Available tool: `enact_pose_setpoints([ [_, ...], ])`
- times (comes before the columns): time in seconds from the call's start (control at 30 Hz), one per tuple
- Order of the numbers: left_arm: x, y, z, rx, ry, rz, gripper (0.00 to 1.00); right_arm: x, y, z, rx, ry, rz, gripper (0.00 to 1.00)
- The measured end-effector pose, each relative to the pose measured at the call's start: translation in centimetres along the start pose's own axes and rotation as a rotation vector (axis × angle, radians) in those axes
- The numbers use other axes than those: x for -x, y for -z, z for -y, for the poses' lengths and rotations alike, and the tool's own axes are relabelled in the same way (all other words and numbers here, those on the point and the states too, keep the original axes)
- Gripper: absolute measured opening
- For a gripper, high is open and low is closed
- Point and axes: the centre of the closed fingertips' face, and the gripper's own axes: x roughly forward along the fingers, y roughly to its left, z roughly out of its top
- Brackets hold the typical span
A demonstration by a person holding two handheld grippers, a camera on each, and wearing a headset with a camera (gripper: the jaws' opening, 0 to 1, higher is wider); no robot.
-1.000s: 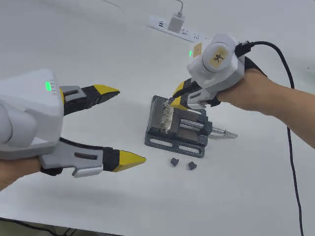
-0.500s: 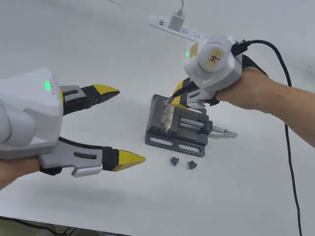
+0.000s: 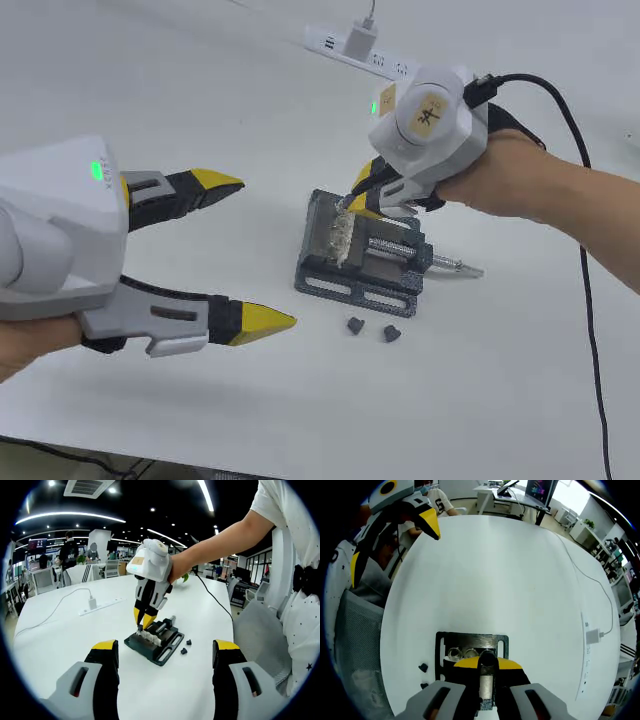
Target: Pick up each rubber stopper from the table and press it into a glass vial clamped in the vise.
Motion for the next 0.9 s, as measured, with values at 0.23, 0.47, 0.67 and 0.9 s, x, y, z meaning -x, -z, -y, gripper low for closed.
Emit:
enact_pose_setpoints([
  [0.23, -0.04, 0.14, 0.13, 0.0, 0.003, -0.003, 0.76, -0.08, -0.19, -0.08, -0.019, -0.003, -0.013, 0.05],
  [0.47, -0.09, 0.09, 0.18, 0.002, 0.005, 0.001, 0.75, -0.23, -0.33, 0.16, -0.033, -0.016, -0.035, 0.05],
  [0.67, -0.17, 0.05, 0.21, 0.006, 0.006, 0.006, 0.75, -0.29, -0.23, 0.32, -0.047, -0.025, -0.054, 0.05],
  [0.9, -0.18, -0.05, 0.21, 0.007, 0.005, 0.011, 0.75, -0.26, -0.16, 0.13, -0.045, -0.029, -0.079, 0.05],
])
